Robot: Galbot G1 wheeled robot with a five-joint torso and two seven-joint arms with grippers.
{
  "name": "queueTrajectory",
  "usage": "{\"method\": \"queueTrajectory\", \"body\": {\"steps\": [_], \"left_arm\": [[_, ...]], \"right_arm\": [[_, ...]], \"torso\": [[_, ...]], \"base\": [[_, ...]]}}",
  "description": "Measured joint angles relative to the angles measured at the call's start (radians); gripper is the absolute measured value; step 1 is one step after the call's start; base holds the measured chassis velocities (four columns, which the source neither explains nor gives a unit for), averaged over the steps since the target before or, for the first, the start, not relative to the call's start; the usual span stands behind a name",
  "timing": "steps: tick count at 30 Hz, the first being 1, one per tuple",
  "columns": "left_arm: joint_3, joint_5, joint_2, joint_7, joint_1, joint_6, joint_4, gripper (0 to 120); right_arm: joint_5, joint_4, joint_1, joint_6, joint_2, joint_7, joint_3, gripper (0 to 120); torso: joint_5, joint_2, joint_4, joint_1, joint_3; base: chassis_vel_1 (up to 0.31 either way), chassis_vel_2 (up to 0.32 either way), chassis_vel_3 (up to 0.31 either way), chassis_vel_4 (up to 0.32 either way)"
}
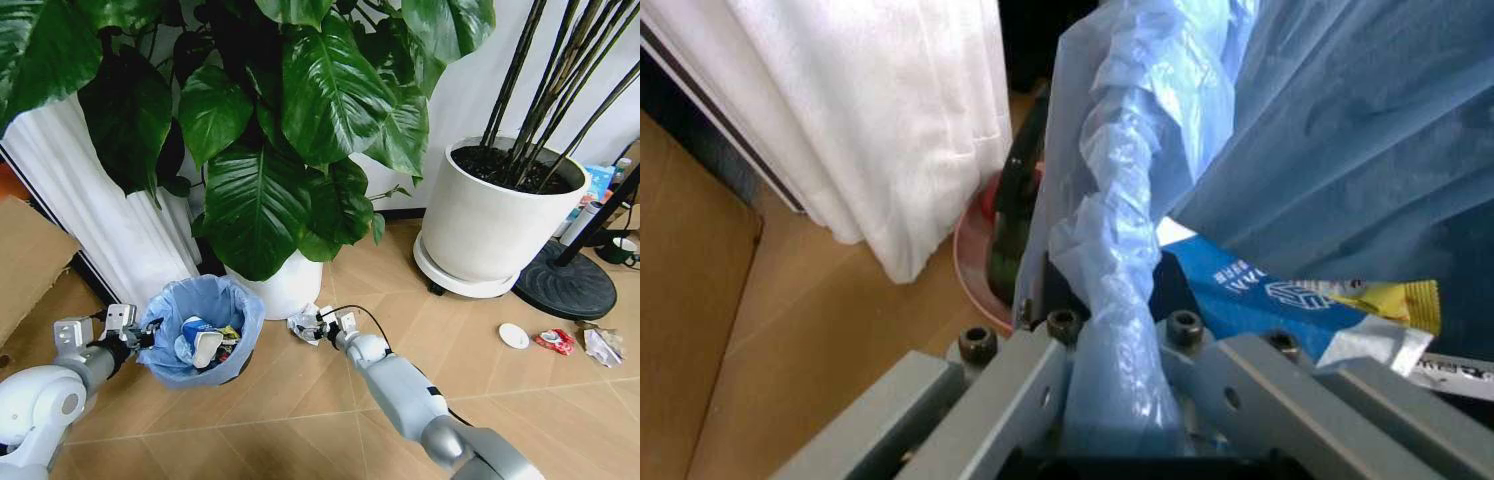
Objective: Pick up the trash bin and place the garbage on the floor into it.
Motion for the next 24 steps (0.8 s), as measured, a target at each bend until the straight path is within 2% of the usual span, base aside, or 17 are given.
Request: {"method": "queueTrajectory", "body": {"steps": [2,12,17,19,21,23,24], "left_arm": [[0.001,0.001,-0.003,0.000,0.000,0.000,0.000,0],[0.006,0.002,-0.005,-0.007,0.002,0.000,-0.010,0],[0.006,0.002,-0.005,-0.013,0.005,0.000,-0.016,0],[0.006,0.002,-0.005,-0.015,0.007,0.000,-0.021,0],[0.006,0.002,-0.005,-0.016,0.007,0.000,-0.022,0],[0.007,0.001,-0.005,-0.017,0.008,0.000,-0.025,0],[0.007,0.001,-0.005,-0.017,0.008,0.000,-0.025,0]], "right_arm": [[-0.022,-0.043,0.014,0.009,0.027,-0.004,0.017,100],[-0.067,-0.102,0.033,0.019,0.035,-0.008,0.069,98],[-0.067,-0.108,0.029,0.032,0.033,-0.011,0.077,84],[-0.067,-0.106,0.029,0.033,0.033,-0.014,0.080,72],[-0.067,-0.106,0.029,0.033,0.033,-0.014,0.081,70],[-0.067,-0.107,0.029,0.034,0.032,-0.014,0.083,58],[-0.067,-0.107,0.029,0.034,0.032,-0.014,0.083,58]], "torso": [[0.0003,0.000,0.0001,0.000,0.000],[0.0002,0.000,-0.0002,0.000,0.000],[0.0002,0.000,0.0000,0.000,0.000],[0.0003,0.000,0.0000,0.000,0.000],[0.0003,0.000,0.0000,0.000,0.000],[0.0003,0.000,0.0000,0.000,0.000],[0.0003,0.000,0.0000,0.000,0.000]], "base": [[0.000,0.000,0.000,0.000],[0.000,0.000,0.000,0.000],[0.000,0.000,0.000,0.000],[0.000,0.000,0.000,0.000],[0.000,0.000,0.000,0.000],[0.000,0.000,0.000,0.000],[0.000,0.000,0.000,0.000]]}}
